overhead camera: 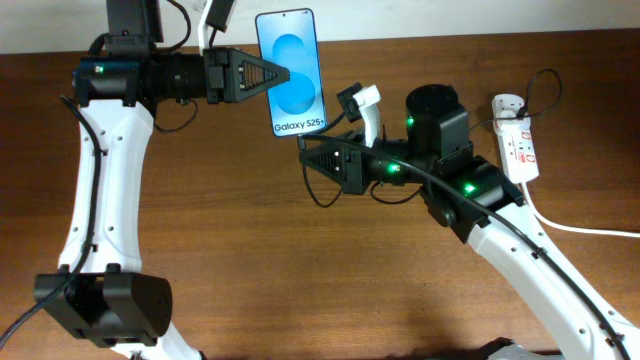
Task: Plug charger to phone and switch on socket
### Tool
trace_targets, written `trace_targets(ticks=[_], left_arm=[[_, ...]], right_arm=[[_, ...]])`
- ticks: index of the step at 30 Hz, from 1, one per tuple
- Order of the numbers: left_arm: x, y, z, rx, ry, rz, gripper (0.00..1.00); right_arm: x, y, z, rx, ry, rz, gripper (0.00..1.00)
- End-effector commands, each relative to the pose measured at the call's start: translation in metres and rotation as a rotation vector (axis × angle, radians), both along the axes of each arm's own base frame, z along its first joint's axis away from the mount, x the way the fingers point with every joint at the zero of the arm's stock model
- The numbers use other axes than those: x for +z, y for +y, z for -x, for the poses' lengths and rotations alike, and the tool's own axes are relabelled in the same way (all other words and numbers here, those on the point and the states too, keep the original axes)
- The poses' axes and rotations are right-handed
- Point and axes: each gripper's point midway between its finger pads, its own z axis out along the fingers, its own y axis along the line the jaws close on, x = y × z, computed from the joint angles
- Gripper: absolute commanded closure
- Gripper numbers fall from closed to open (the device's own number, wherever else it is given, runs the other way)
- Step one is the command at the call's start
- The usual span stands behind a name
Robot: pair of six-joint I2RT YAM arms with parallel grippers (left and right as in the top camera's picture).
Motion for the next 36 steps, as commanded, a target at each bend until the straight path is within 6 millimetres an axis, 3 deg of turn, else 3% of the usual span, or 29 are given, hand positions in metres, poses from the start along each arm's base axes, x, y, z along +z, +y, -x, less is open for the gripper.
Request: trace_targets(ticks=[1,9,10,11,13,15,17,19,21,22,24,27,30,33,36], left_arm=[[0.009,-0.013,0.013,-0.048,-0.033,0.013,1.0],[0.002,-0.016,0.011,-0.028,-0.018,-0.021,1.0],[0.002,-0.016,0.011,-0.028,-0.018,-0.022,1.0],[-0.002,-0.015,0.007,-0.007,-0.018,-0.045,1.0],[-0.009,-0.011,0.0,0.033,-0.02,-0.084,1.0],[-0.021,-0.004,-0.012,0.104,-0.02,-0.156,1.0],[-0.043,0.007,-0.025,0.188,0.023,-0.259,1.0],[-0.083,0.025,-0.033,0.296,0.118,-0.448,1.0],[-0.124,0.032,-0.032,0.316,0.239,-0.581,1.0],[-0.148,0.035,-0.034,0.32,0.29,-0.65,1.0],[-0.194,0.044,-0.048,0.348,0.343,-0.781,1.0],[-0.24,0.043,-0.058,0.325,0.442,-0.805,1.0],[-0.283,0.024,-0.044,0.216,0.598,-0.781,1.0],[-0.314,0.015,-0.048,0.203,0.645,-0.793,1.0],[-0.328,0.013,-0.051,0.211,0.687,-0.786,1.0]], right_arm=[[0.036,-0.004,-0.01,-0.03,-0.099,-0.043,0.96],[0.041,-0.005,-0.014,-0.051,-0.115,-0.043,0.95],[0.041,-0.005,-0.014,-0.051,-0.114,-0.042,0.91],[0.04,-0.005,-0.014,-0.051,-0.11,-0.04,0.7],[0.035,-0.006,-0.013,-0.052,-0.086,-0.029,0.42],[0.026,-0.007,-0.01,-0.047,-0.056,-0.004,0.21],[0.006,-0.011,-0.003,-0.041,0.002,0.059,0.12],[-0.032,-0.029,-0.007,-0.157,0.128,0.198,0.12],[-0.066,-0.054,-0.007,-0.278,0.224,0.351,0.01],[-0.083,-0.07,-0.004,-0.336,0.27,0.442,0.02],[-0.101,-0.087,0.005,-0.382,0.325,0.539,0.02],[-0.108,-0.092,0.013,-0.376,0.361,0.574,0.02],[-0.108,-0.092,0.013,-0.376,0.361,0.573,0.02],[-0.108,-0.092,0.013,-0.376,0.362,0.575,0.02],[-0.109,-0.093,0.012,-0.384,0.36,0.582,0.02]])
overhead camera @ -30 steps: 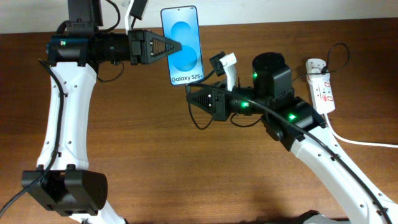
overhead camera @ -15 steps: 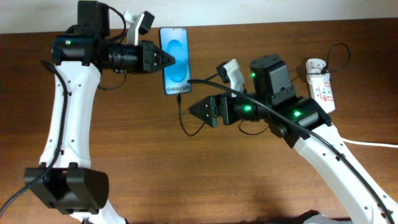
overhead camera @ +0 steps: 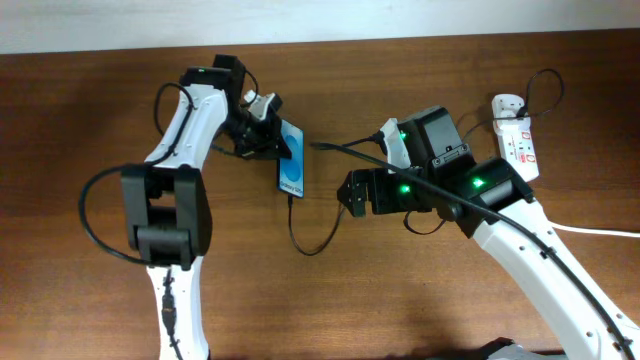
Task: Plug charger to phone and switch on socket
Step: 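Lower the phone and push the connector into its bottom port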
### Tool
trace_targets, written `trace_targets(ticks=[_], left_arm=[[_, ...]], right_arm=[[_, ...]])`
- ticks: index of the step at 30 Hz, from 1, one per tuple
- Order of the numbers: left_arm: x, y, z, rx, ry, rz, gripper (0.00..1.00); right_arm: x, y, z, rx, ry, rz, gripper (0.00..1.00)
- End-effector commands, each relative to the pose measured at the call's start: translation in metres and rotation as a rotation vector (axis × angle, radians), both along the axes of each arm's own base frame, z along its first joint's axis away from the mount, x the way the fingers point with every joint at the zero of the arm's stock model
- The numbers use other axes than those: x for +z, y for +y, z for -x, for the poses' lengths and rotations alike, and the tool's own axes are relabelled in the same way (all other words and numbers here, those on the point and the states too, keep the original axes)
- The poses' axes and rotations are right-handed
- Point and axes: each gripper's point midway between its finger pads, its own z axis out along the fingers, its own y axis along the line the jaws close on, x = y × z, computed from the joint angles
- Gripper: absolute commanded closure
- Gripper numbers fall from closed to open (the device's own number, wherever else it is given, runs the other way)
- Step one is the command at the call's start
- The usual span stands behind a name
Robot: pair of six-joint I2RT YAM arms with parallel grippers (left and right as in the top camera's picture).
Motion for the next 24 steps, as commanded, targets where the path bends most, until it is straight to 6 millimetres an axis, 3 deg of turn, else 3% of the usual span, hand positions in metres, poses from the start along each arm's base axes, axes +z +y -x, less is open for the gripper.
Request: trace_targets(ticks=[1,5,9,14,17,21,24], left_arm=[[-0.002,-0.007,-0.003,0.021,0.024,0.048,1.0],[-0.012,-0.034,0.014,-0.042,0.053,0.048,1.0],[-0.015,-0.059,0.005,-0.073,-0.019,0.062,1.0],[-0.041,-0.055,0.003,-0.054,0.011,0.022,1.0],[-0.044,-0.051,0.001,-0.044,0.014,0.021,1.0],[-0.05,-0.043,0.001,-0.043,0.012,-0.04,0.85],[-0.056,-0.033,0.0,-0.04,0.004,-0.103,0.83]], right_arm=[[0.002,-0.005,-0.003,-0.011,-0.023,0.02,0.01],[0.002,-0.005,-0.003,-0.011,-0.022,0.02,0.01],[0.002,-0.006,-0.003,-0.011,-0.021,0.02,0.02],[0.002,-0.006,-0.003,-0.011,-0.02,0.021,0.02],[0.002,-0.006,-0.003,-0.012,-0.02,0.021,0.02],[-0.001,-0.007,-0.003,-0.014,-0.014,0.029,0.02],[-0.006,-0.013,-0.001,-0.029,0.001,0.064,0.02]])
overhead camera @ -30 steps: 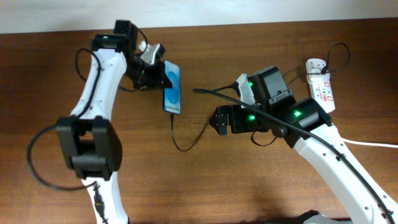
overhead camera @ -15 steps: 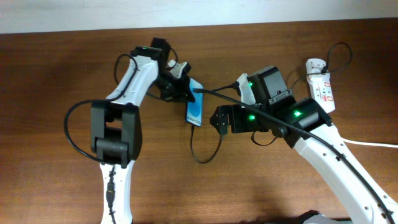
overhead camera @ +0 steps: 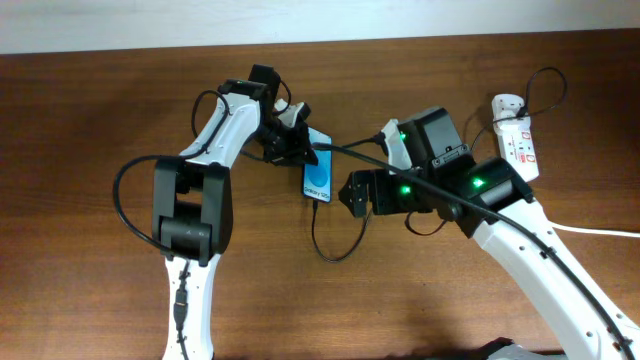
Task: Plug charger to phone and switch on socket
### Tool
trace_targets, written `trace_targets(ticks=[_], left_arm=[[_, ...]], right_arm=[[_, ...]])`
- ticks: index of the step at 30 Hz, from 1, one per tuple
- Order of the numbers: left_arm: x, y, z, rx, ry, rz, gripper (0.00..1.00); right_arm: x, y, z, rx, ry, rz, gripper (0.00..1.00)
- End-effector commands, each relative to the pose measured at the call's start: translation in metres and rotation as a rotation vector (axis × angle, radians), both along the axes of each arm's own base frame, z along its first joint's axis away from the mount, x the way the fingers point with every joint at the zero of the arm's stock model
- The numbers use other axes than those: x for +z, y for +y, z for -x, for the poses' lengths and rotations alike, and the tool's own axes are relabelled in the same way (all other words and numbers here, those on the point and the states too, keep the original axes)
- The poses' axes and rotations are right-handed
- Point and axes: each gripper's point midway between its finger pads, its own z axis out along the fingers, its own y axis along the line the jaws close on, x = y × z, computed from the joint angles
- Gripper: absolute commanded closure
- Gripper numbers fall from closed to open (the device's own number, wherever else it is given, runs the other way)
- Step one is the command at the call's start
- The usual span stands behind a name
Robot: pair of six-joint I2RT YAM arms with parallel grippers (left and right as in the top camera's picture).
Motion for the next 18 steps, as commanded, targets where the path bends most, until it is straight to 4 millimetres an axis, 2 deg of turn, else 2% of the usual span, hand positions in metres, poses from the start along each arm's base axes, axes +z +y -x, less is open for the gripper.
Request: trace_targets(ticks=[1,4,6,8,10,11,13,14,15,17,18], left_arm=[[-0.023,0.022,-0.001,0.011,0.006,-0.133,0.8],[-0.028,0.033,0.0,0.013,0.006,-0.199,0.61],[-0.03,0.036,0.0,0.013,0.004,-0.218,0.58],[-0.032,0.042,-0.001,0.036,0.011,-0.256,0.38],[-0.032,0.048,0.0,0.042,0.017,-0.279,0.3],[-0.025,0.053,-0.004,0.053,0.004,-0.281,0.26],[-0.001,0.061,-0.016,0.079,-0.059,-0.282,0.25],[0.02,0.071,-0.025,0.1,-0.125,-0.311,0.24],[0.047,0.08,-0.033,0.122,-0.203,-0.34,0.23],[0.116,0.097,-0.049,0.183,-0.409,-0.401,0.22],[0.145,0.103,-0.053,0.213,-0.493,-0.419,0.0]], right_arm=[[-0.006,-0.014,-0.001,-0.03,0.0,0.067,0.02],[-0.012,-0.022,0.004,-0.045,0.024,0.111,0.02],[-0.012,-0.023,0.004,-0.048,0.023,0.115,0.02],[-0.016,-0.028,0.006,-0.058,0.043,0.134,0.02],[-0.028,-0.041,0.006,-0.092,0.107,0.161,0.02],[-0.036,-0.056,0.004,-0.136,0.154,0.177,0.02],[-0.041,-0.083,-0.003,-0.196,0.197,0.187,0.02],[-0.039,-0.097,-0.008,-0.216,0.213,0.177,0.02],[-0.032,-0.117,-0.013,-0.248,0.246,0.169,0.02],[-0.018,-0.15,-0.018,-0.253,0.358,0.203,0.02],[-0.01,-0.163,-0.028,-0.24,0.382,0.227,0.02]])
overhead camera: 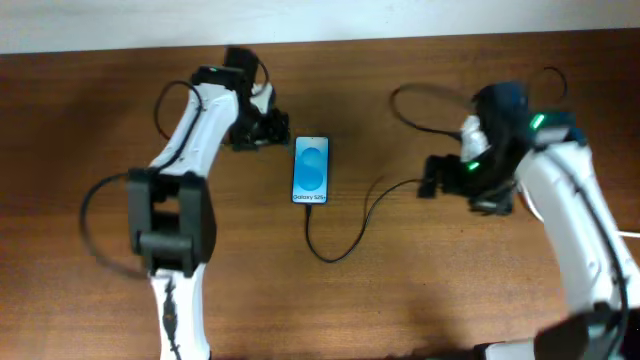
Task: Plug charger to phone and switch on socket
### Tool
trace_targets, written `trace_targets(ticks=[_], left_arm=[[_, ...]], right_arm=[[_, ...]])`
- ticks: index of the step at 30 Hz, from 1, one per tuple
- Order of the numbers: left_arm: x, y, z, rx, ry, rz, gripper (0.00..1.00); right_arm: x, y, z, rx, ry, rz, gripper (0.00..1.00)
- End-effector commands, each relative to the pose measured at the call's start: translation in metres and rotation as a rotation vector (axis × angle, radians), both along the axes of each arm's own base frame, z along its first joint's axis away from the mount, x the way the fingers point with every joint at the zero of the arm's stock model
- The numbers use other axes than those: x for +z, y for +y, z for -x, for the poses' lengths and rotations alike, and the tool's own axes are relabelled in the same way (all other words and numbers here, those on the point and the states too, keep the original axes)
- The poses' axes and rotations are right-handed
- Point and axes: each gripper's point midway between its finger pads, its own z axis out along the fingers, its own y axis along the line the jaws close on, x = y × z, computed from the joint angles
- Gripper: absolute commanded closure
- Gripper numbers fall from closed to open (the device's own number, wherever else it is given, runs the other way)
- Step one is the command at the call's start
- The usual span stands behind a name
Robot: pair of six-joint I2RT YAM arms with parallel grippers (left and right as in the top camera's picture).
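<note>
The phone (311, 170) lies flat on the brown table (420, 300), screen up, with the black charger cable (340, 250) plugged into its lower end. The cable loops below the phone and runs up right to my right gripper (432, 186), which is blurred; whether it grips the cable cannot be told. My left gripper (282, 132) sits just off the phone's upper left corner, open and apart from it. The white socket strip is hidden behind my right arm (545, 170).
A second loop of black cable (420, 95) arcs above the right gripper near the back of the table. The white wall edge (400, 20) borders the far side. The left arm (175, 190) stretches from the front edge up to the phone.
The phone, held tilted in the left gripper, now lies flat and released. The left gripper has drawn back to the left. The right arm has swung right, over where the socket strip was.
At first the left gripper held the phone up near the camera, with the right gripper just below it. Then the phone was low over the table with the cable hanging from it. Now it lies flat, plugged in, and the right arm is by the socket.
</note>
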Motion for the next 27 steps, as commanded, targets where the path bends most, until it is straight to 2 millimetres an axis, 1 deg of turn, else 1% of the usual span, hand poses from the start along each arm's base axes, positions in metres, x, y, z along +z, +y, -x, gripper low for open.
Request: trace_targets(ticks=[1,2,3,4,5,6,7,9,10,12,13,15,17,19,22,24,27], left_arm=[[0.129,0.028,-0.018,0.062,-0.357,-0.107,0.01],[0.144,0.033,-0.016,0.076,-0.395,-0.128,0.01],[0.154,0.035,-0.014,0.08,-0.414,-0.129,0.01],[0.156,0.035,-0.013,0.081,-0.42,-0.128,0.01],[0.156,0.035,-0.013,0.08,-0.418,-0.128,0.01],[0.154,0.035,-0.013,0.08,-0.414,-0.129,0.01],[0.154,0.035,-0.013,0.08,-0.414,-0.129,0.01],[0.154,0.035,-0.012,0.079,-0.415,-0.129,0.01],[0.154,0.035,-0.012,0.079,-0.414,-0.129,0.01],[0.154,0.035,-0.012,0.079,-0.414,-0.129,0.01],[0.155,0.035,-0.013,0.079,-0.415,-0.129,0.01],[0.154,0.035,-0.012,0.079,-0.415,-0.129,0.01],[0.155,0.035,-0.013,0.079,-0.415,-0.129,0.01],[0.154,0.035,-0.012,0.079,-0.414,-0.129,0.01],[0.154,0.035,-0.012,0.079,-0.414,-0.129,0.01],[0.154,0.035,-0.012,0.079,-0.414,-0.129,0.01],[0.154,0.035,-0.012,0.079,-0.415,-0.129,0.01]], right_arm=[[0.024,-0.041,-0.046,0.034,-0.026,0.077,0.02],[0.03,-0.056,-0.065,0.008,-0.064,0.113,0.02],[0.035,-0.074,-0.085,-0.026,-0.118,0.154,0.02],[0.038,-0.089,-0.096,-0.056,-0.155,0.186,0.02],[0.04,-0.111,-0.104,-0.126,-0.19,0.23,0.02],[0.04,-0.144,-0.108,-0.263,-0.204,0.286,0.02],[0.039,-0.169,-0.108,-0.352,-0.217,0.313,0.02],[0.035,-0.202,-0.108,-0.43,-0.226,0.321,0.02],[0.029,-0.225,-0.104,-0.483,-0.218,0.327,0.02],[0.017,-0.25,-0.104,-0.528,-0.209,0.334,0.02],[0.004,-0.259,-0.107,-0.544,-0.187,0.332,0.02],[-0.027,-0.272,-0.123,-0.544,-0.173,0.333,0.02],[-0.058,-0.278,-0.132,-0.541,-0.14,0.324,0.02],[-0.081,-0.282,-0.14,-0.539,-0.125,0.319,0.02],[-0.104,-0.284,-0.143,-0.54,-0.097,0.304,0.02],[-0.11,-0.29,-0.141,-0.55,-0.089,0.301,0.02],[-0.13,-0.289,-0.142,-0.556,-0.069,0.245,0.02]])
